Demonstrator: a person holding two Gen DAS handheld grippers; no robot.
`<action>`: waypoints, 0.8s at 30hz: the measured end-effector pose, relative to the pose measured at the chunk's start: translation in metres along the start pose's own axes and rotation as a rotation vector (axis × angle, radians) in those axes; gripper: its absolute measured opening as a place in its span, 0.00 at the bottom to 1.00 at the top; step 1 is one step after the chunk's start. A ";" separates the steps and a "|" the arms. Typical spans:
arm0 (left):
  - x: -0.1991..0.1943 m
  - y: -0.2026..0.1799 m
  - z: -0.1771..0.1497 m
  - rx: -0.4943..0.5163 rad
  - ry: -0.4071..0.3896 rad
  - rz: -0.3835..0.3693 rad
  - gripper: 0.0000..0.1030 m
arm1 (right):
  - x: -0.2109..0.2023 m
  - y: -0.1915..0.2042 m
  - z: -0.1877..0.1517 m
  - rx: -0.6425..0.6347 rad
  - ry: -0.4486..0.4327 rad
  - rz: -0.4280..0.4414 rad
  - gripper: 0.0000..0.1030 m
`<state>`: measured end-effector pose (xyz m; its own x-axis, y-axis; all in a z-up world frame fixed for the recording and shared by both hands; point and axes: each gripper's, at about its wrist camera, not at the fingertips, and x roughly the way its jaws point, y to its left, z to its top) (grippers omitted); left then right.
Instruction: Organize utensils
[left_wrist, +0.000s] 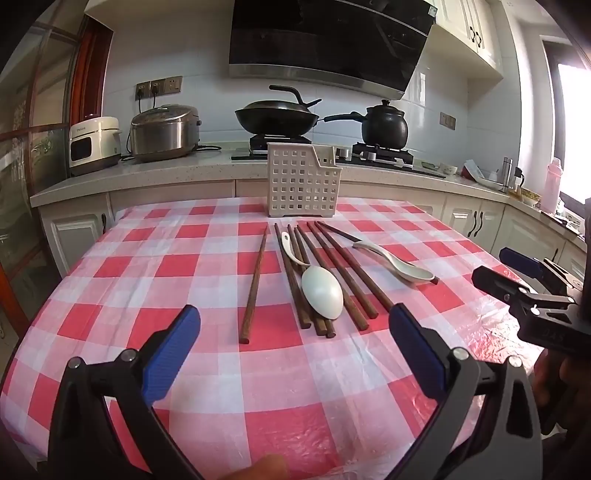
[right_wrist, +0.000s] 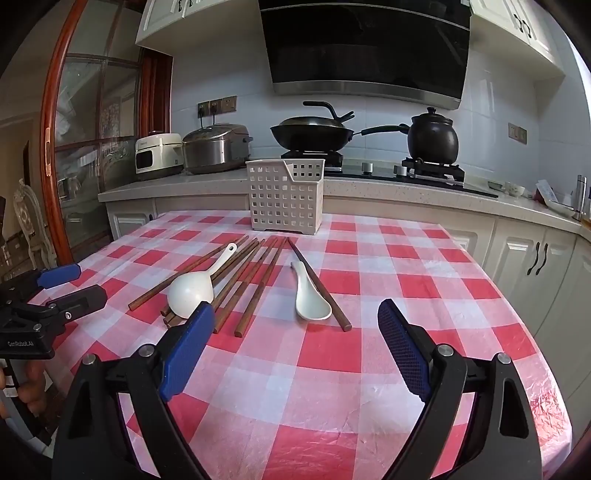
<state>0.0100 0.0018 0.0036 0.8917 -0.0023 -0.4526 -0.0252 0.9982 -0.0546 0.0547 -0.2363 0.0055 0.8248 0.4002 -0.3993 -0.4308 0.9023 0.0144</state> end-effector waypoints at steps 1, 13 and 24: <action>0.001 0.000 0.001 0.000 -0.001 0.000 0.96 | 0.000 0.000 0.000 0.001 0.000 0.000 0.82; -0.004 -0.002 -0.007 0.007 -0.019 0.001 0.96 | -0.005 0.003 -0.006 -0.002 -0.017 -0.009 0.82; -0.005 -0.003 -0.008 0.010 -0.028 0.003 0.96 | -0.007 0.003 -0.003 -0.007 -0.021 -0.011 0.82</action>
<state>0.0024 -0.0018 -0.0011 0.9041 0.0021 -0.4274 -0.0233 0.9987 -0.0443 0.0468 -0.2367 0.0059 0.8370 0.3934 -0.3803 -0.4241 0.9056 0.0034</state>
